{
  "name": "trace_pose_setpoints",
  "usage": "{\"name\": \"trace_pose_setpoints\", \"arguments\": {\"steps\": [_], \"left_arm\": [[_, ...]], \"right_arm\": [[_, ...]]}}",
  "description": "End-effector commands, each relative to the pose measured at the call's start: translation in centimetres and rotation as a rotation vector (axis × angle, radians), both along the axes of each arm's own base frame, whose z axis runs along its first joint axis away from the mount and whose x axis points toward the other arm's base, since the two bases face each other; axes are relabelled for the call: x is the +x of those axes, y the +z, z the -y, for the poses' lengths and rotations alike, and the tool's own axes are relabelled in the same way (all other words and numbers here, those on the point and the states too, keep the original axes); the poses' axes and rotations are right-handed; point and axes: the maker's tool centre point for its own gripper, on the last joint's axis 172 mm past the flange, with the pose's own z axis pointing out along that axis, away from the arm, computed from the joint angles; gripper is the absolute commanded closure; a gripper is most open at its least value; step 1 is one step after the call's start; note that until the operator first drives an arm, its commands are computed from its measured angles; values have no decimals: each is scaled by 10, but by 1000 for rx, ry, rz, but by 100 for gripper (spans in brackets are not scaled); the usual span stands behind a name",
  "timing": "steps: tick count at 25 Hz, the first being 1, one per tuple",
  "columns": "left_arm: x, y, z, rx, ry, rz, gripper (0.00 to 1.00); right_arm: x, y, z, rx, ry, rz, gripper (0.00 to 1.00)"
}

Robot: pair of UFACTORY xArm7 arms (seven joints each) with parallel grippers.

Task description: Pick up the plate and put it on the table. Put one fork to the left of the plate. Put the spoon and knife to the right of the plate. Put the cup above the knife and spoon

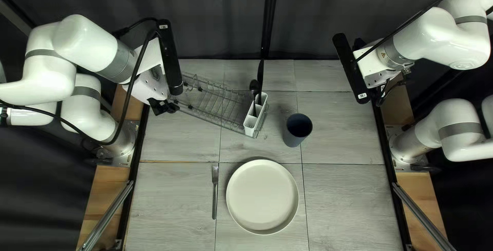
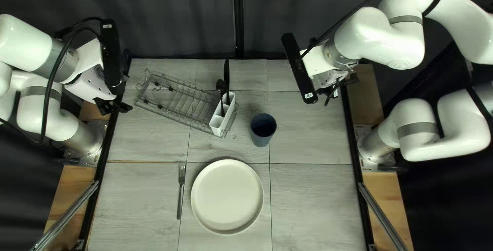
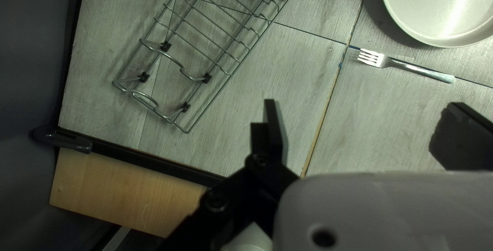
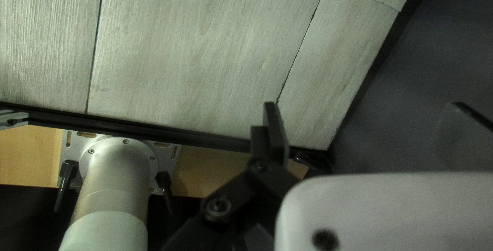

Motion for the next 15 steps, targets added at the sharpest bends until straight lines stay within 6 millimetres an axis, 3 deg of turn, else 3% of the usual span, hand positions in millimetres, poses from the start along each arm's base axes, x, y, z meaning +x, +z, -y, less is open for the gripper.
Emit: {"name": "trace_pose_setpoints", "arguments": {"steps": [1, 5, 8, 15], "left_arm": [[0, 0, 0, 0, 0, 0, 0], [0, 0, 0, 0, 0, 0, 0], [0, 0, 0, 0, 0, 0, 0], [0, 0, 0, 0, 0, 0, 0]], "right_arm": [[16, -8, 27, 86, -119, -5, 0], [37, -13, 57, 158, -246, -13, 0], [65, -17, 85, 206, -366, 3, 0], [127, -37, 93, 238, -501, 54, 0]]}}
